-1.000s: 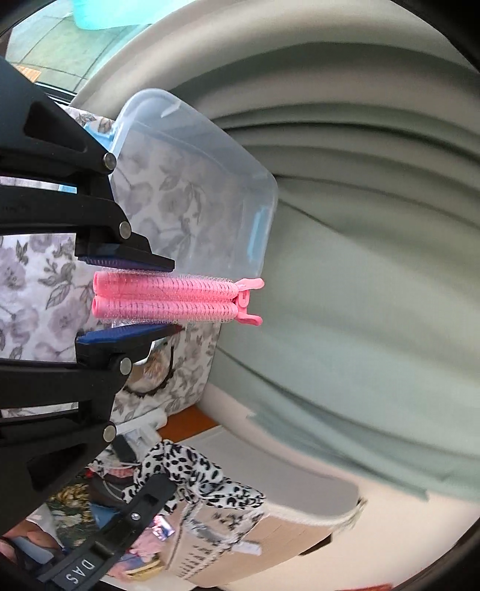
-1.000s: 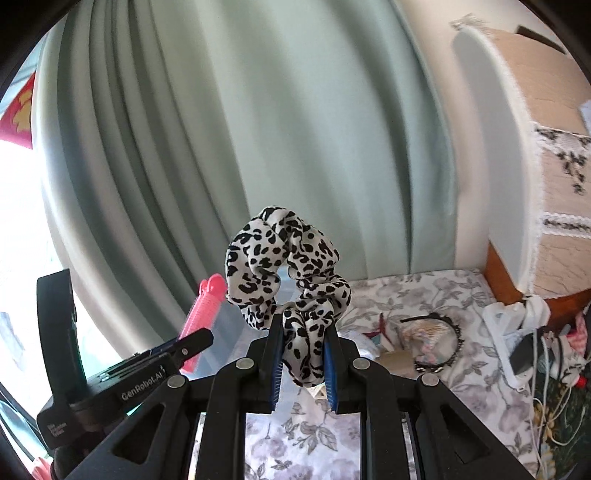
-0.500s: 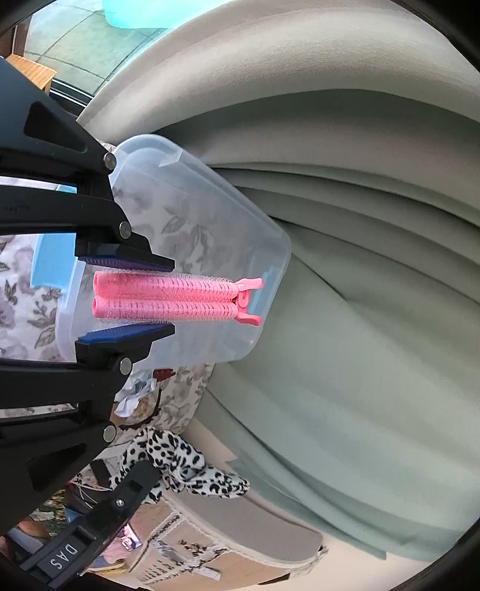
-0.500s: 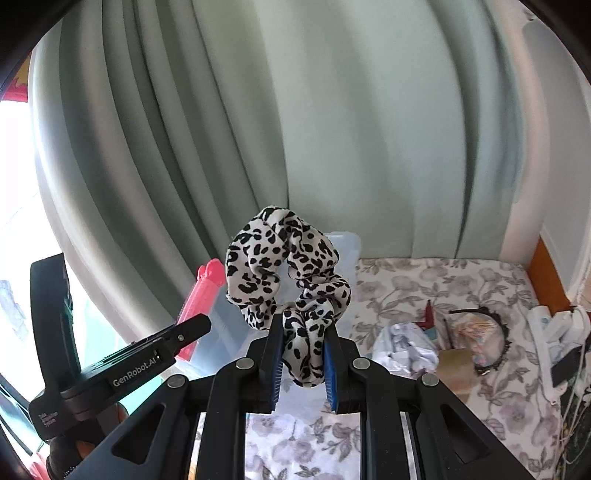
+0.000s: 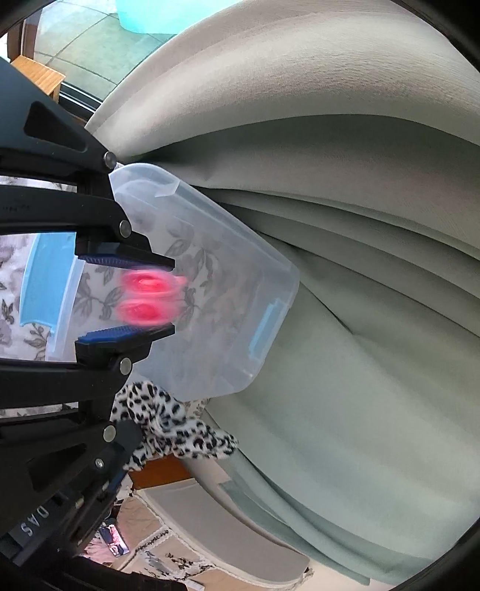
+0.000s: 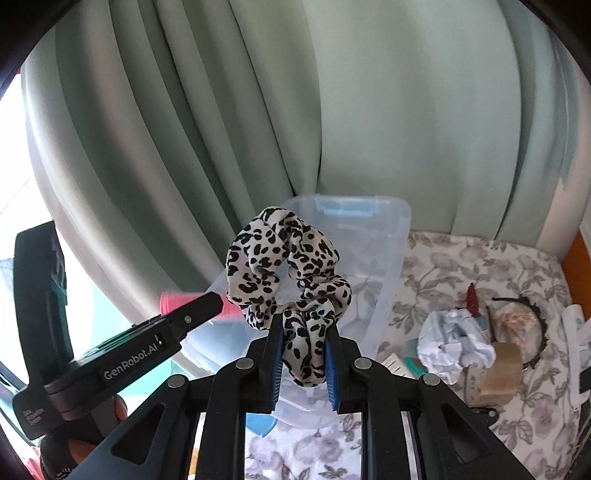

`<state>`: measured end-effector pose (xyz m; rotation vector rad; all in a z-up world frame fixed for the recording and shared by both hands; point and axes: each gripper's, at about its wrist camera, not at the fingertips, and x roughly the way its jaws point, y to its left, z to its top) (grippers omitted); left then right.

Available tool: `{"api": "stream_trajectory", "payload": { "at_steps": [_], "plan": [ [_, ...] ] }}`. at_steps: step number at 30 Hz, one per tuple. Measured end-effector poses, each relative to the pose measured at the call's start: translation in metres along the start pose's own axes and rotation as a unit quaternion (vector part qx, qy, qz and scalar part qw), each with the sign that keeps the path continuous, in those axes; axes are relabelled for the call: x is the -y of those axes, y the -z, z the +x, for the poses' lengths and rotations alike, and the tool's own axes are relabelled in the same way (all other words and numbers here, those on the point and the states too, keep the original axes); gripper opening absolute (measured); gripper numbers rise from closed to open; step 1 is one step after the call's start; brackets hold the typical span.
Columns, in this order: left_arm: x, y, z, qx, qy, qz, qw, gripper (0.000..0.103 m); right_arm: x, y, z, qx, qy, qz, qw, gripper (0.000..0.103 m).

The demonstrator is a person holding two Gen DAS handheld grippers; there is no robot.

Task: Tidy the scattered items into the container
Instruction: 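Open both tools to drop the roller and scrunchie into the box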

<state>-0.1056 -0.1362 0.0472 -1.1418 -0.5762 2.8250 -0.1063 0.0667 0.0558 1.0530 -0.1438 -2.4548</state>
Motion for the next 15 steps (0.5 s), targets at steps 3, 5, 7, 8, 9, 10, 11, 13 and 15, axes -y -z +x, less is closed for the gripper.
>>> {"api": "stream_trajectory", "payload": {
  "at_steps": [3,5,7,8,9,10,11,13,15],
  "plan": [
    [-0.001,0.001,0.000,-0.001,-0.003,0.001,1.0000,0.028,-0.001,0.001,0.007,-0.008,-0.006,0.001,1.000,0.023],
    [-0.001,0.001,0.001,-0.002,-0.006,0.001,1.0000,0.028,-0.001,0.002,0.008,-0.011,-0.005,-0.001,1.000,0.024],
    [0.000,0.001,0.002,-0.003,-0.007,-0.001,1.0000,0.035,0.000,0.003,0.010,-0.014,-0.005,-0.004,1.000,0.026],
    [0.001,0.001,0.002,-0.003,-0.007,-0.003,1.0000,0.038,0.000,0.003,0.011,-0.014,-0.005,-0.005,1.000,0.029],
    [0.002,0.000,0.001,-0.003,-0.007,-0.003,1.0000,0.043,0.001,0.003,0.012,-0.014,-0.005,-0.006,1.000,0.030],
    [0.003,0.000,0.000,-0.003,-0.006,-0.003,1.0000,0.047,0.001,0.002,0.013,-0.013,-0.007,-0.006,1.000,0.032],
    [0.003,0.000,-0.001,-0.002,-0.007,-0.002,1.0000,0.048,0.002,0.002,0.013,-0.012,-0.008,-0.006,1.000,0.034],
    [0.003,-0.001,-0.003,0.000,-0.012,-0.003,0.9999,0.054,0.005,0.000,0.014,-0.009,-0.008,-0.007,1.000,0.039],
    [0.002,-0.002,-0.005,0.002,-0.014,-0.007,0.9999,0.058,0.004,-0.001,0.012,-0.004,-0.009,-0.008,1.000,0.044]
  ]
}}
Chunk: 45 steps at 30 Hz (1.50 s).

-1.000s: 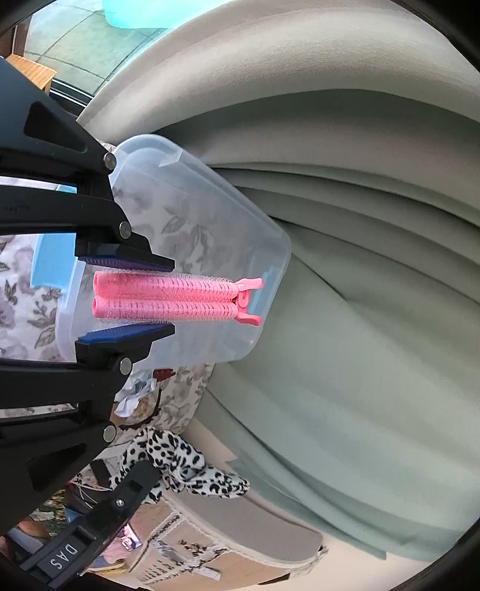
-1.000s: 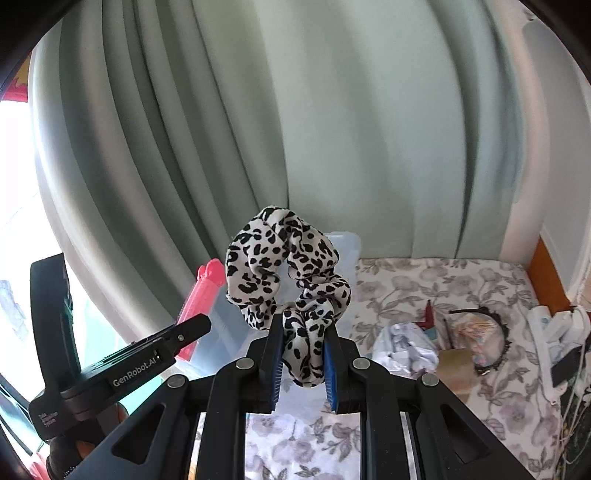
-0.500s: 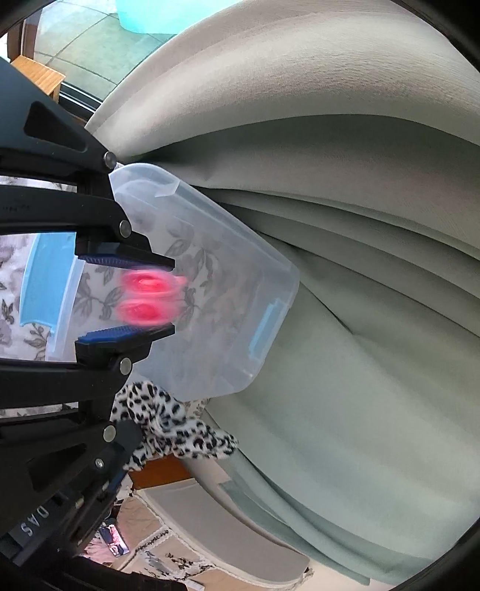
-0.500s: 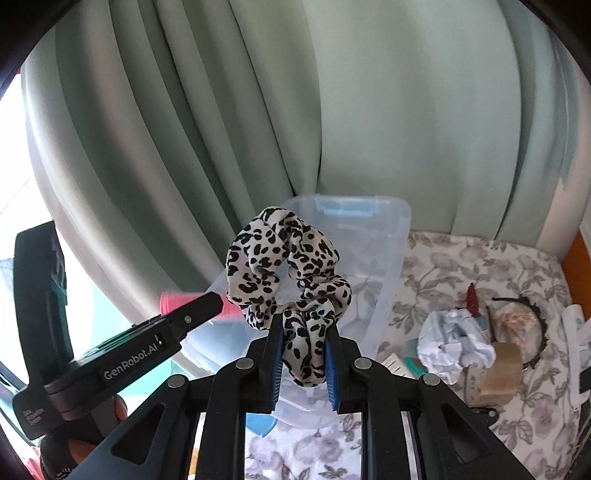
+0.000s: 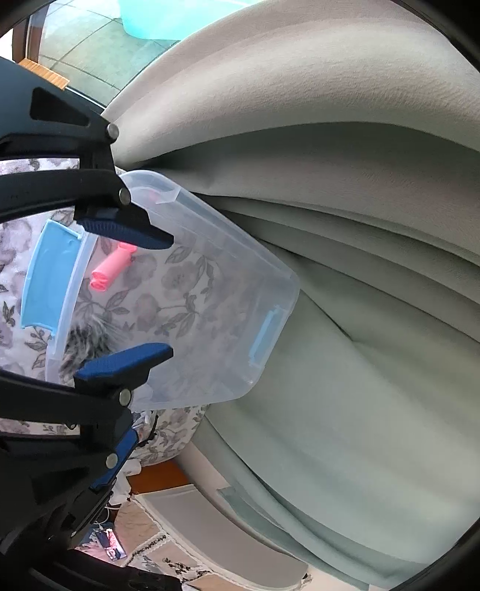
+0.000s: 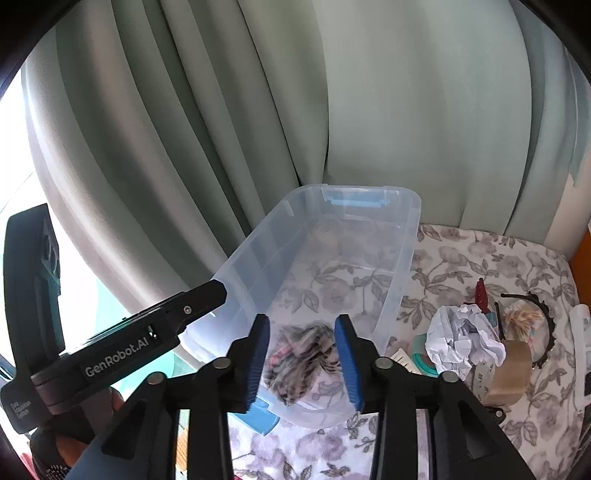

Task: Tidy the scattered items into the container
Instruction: 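Open both tools to drop the roller and scrunchie into the box, then move both tools back toward the crumpled paper and brown tape roll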

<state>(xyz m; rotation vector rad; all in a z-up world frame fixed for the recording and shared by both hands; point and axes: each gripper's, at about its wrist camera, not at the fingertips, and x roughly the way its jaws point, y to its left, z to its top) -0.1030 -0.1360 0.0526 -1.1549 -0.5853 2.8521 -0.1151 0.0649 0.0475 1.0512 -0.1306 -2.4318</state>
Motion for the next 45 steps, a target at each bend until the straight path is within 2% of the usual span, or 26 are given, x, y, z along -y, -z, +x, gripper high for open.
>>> {"api": "stream_trajectory", "payload": {
  "at_steps": [2,8,20,28,38,45],
  "plan": [
    [0.000,0.001,-0.003,0.000,-0.002,-0.004,1.0000,0.062,-0.001,0.001,-0.006,0.005,-0.001,0.002,1.000,0.050],
    [0.003,0.001,-0.004,-0.004,-0.006,-0.003,1.0000,0.068,-0.002,0.003,-0.021,0.015,0.000,0.008,1.000,0.057],
    [0.022,0.007,-0.017,-0.005,-0.012,0.010,0.9999,0.069,0.035,0.014,-0.062,0.052,0.021,0.060,0.997,0.061],
    [0.066,0.021,-0.022,-0.012,-0.010,0.056,0.9983,0.069,0.082,0.031,-0.100,0.084,0.042,0.120,0.988,0.063],
    [0.142,0.054,-0.015,-0.040,0.003,0.126,0.9912,0.069,0.136,0.062,-0.134,0.098,0.056,0.167,0.979,0.064],
    [0.176,0.079,-0.003,-0.064,0.000,0.156,0.9858,0.069,0.174,0.087,-0.152,0.101,0.069,0.204,0.971,0.064]
  ]
}}
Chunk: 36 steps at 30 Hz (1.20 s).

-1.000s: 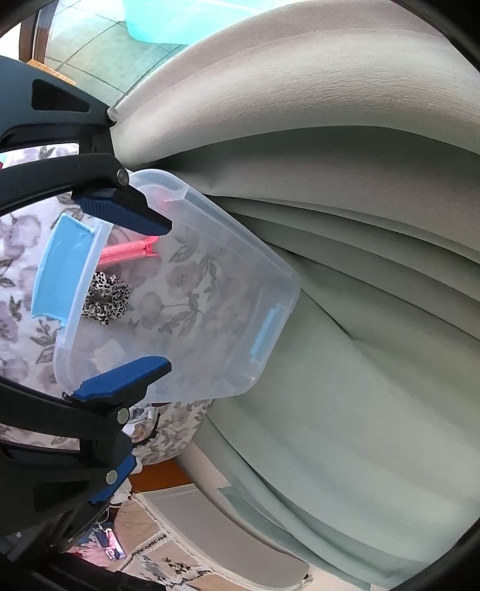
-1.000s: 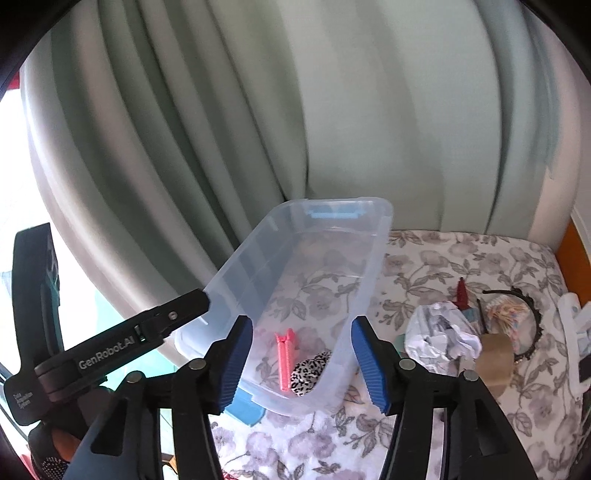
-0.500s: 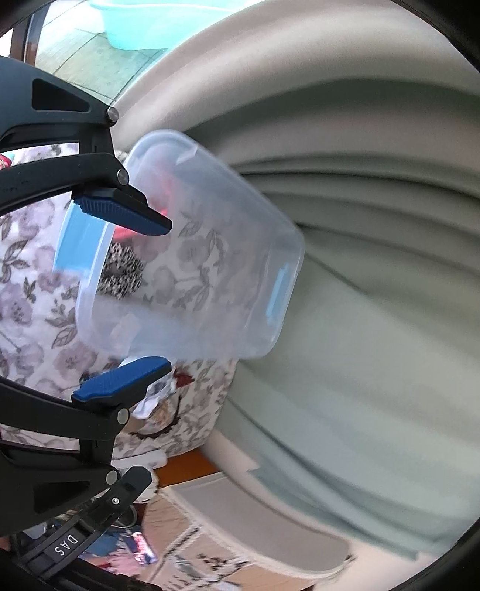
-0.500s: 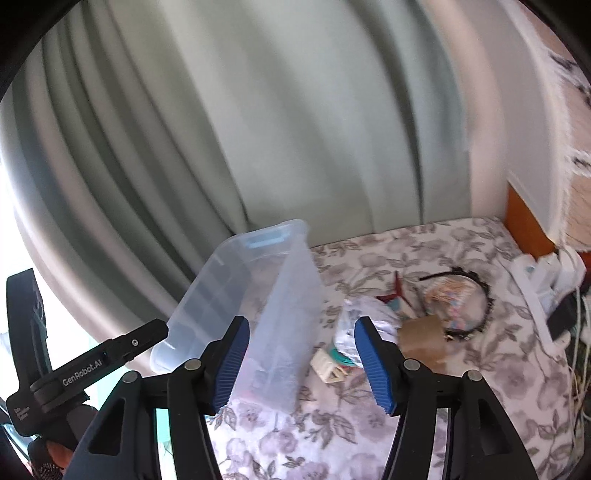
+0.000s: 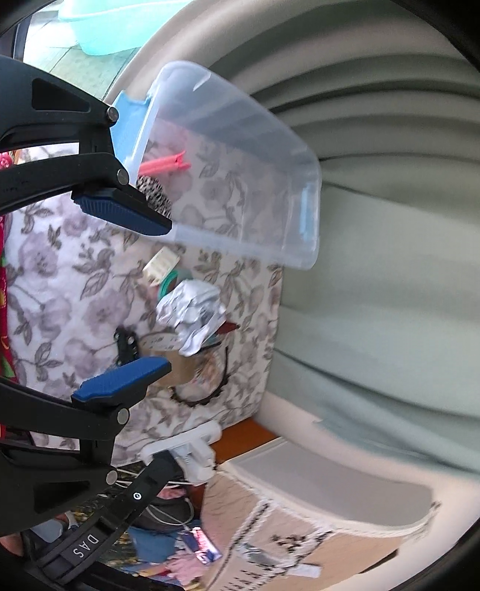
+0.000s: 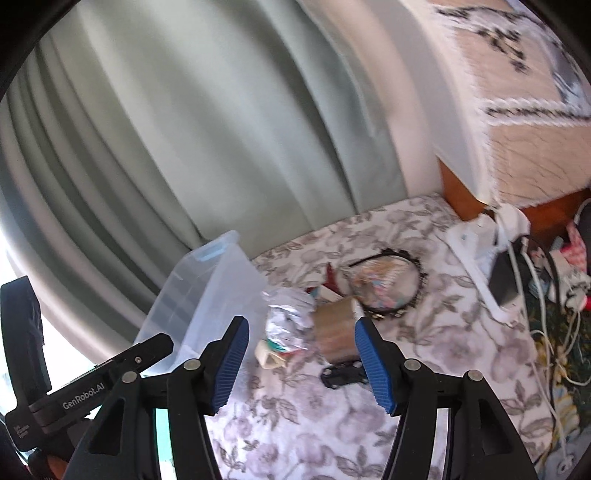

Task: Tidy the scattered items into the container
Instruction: 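Move both tools back toward the crumpled paper and brown tape roll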

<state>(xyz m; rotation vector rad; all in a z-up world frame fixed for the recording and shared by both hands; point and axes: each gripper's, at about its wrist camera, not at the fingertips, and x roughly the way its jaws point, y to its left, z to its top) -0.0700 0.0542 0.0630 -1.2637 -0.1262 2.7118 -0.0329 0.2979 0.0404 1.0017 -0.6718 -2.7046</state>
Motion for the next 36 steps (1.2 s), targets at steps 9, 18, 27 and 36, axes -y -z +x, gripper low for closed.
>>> {"api": "stream_trajectory", "payload": {
  "at_steps": [9,18,27,36],
  "plan": [
    [0.033,0.013,0.022,-0.022,-0.004,0.028,0.9993,0.069,0.042,0.011,-0.002,-0.014,0.020,0.033,0.999,0.064],
    [0.030,0.022,0.053,-0.057,-0.018,0.024,0.9979,0.069,0.046,0.026,0.026,-0.059,0.016,0.028,0.998,0.064],
    [0.031,0.019,0.097,-0.089,-0.020,0.042,0.9950,0.069,0.037,0.033,0.060,-0.096,0.015,0.006,0.995,0.064],
    [0.030,0.007,0.147,-0.112,-0.042,0.066,0.9906,0.069,0.032,0.033,0.103,-0.132,0.023,-0.015,0.991,0.066]
  ]
}}
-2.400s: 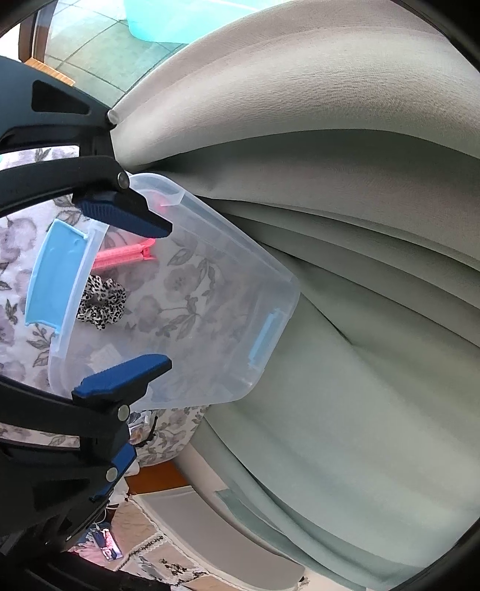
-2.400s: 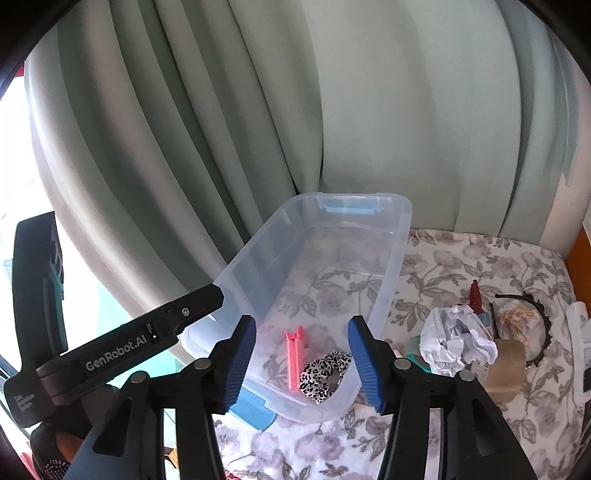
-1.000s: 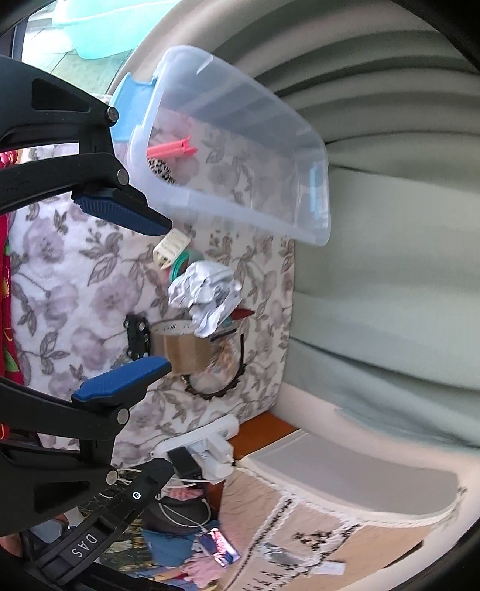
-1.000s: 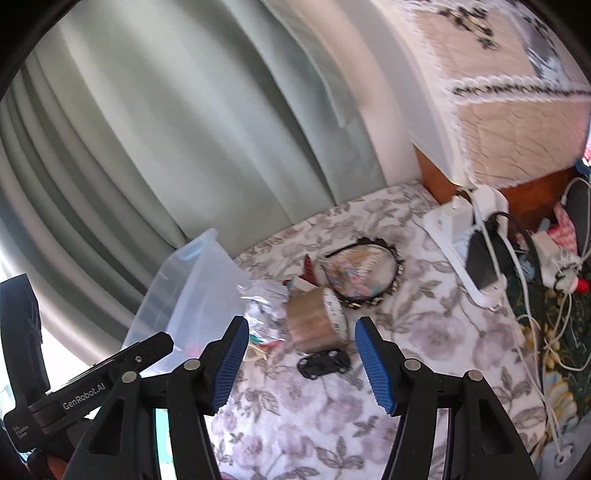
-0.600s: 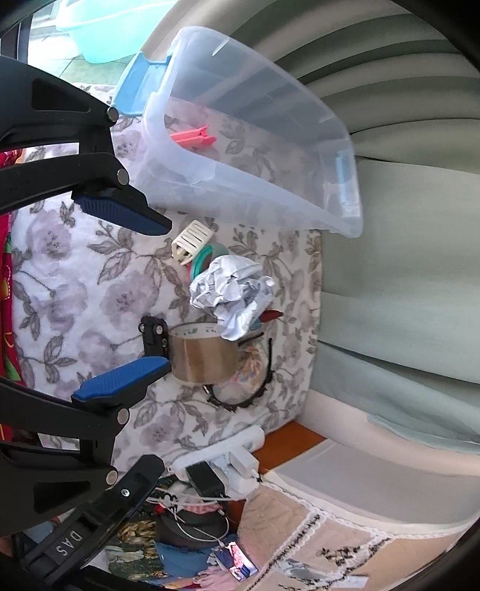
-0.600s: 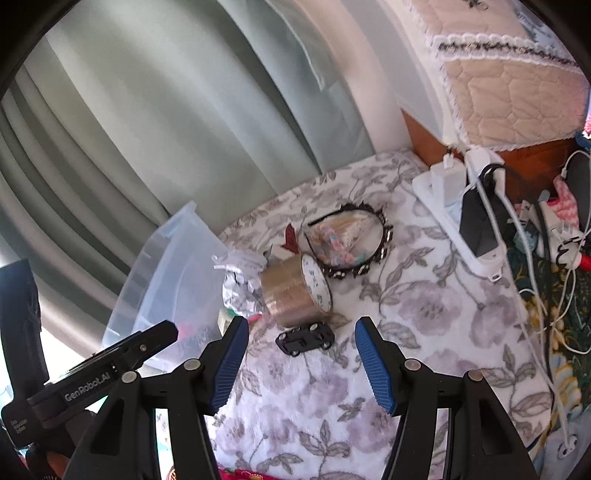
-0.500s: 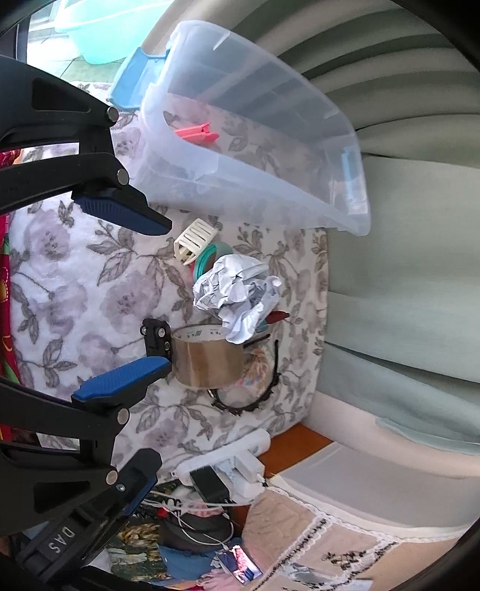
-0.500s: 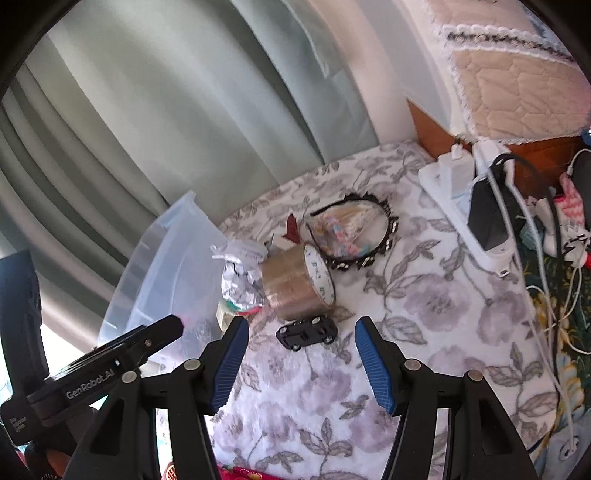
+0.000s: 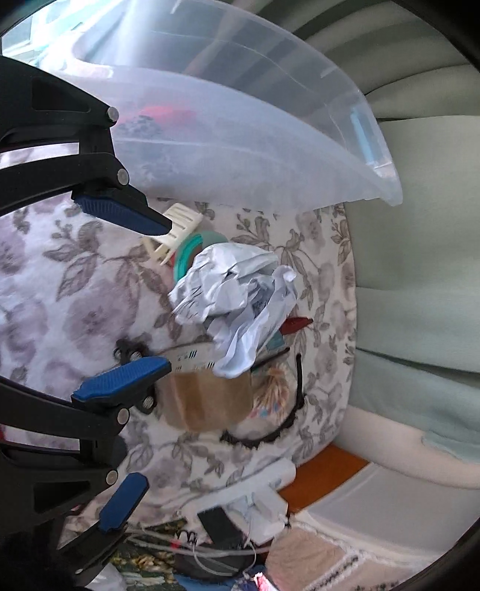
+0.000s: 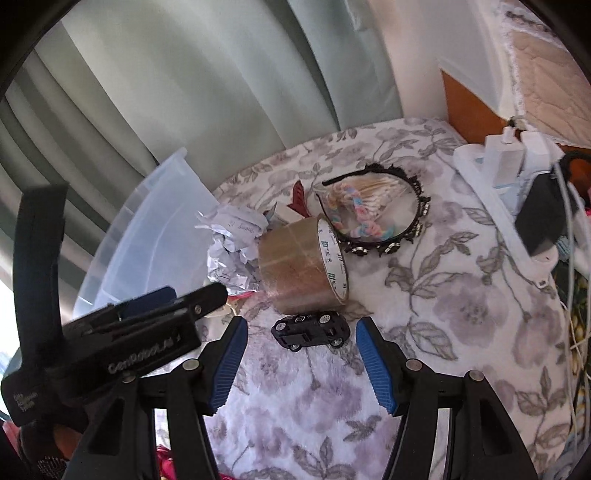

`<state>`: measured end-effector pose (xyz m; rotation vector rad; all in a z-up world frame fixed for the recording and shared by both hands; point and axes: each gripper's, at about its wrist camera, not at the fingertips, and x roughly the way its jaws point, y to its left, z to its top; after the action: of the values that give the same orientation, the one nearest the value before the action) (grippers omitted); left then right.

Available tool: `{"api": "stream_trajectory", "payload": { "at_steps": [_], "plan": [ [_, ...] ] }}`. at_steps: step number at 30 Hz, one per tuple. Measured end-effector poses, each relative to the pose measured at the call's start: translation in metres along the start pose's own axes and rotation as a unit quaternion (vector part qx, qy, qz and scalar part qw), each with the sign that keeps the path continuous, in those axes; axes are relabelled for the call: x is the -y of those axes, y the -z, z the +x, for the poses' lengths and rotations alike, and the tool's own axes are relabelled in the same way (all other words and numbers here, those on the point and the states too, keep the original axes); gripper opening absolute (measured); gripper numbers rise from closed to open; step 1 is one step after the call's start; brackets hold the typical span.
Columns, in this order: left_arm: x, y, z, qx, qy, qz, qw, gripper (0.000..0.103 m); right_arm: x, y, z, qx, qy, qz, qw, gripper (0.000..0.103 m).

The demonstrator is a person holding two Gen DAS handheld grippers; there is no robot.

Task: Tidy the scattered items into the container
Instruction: 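Move both tools back toward the crumpled paper and brown tape roll, then grasp the crumpled white paper with the left tool while the right tool grasps the tape roll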

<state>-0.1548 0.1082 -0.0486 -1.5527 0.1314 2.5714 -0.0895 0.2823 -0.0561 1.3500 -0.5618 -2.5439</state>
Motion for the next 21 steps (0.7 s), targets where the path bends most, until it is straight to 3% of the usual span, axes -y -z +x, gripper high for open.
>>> {"api": "stream_trajectory", "payload": {
  "at_steps": [6,21],
  "plan": [
    [-0.004,-0.013,0.023,-0.004,-0.012,0.006,0.9999,0.069,0.000,-0.004,0.027,-0.022,-0.005,-0.006,1.000,0.067],
    [-0.008,-0.025,0.057,-0.008,0.011,-0.019,0.9997,0.069,-0.009,-0.024,0.075,-0.035,0.014,-0.032,0.999,0.073]
  ]
}}
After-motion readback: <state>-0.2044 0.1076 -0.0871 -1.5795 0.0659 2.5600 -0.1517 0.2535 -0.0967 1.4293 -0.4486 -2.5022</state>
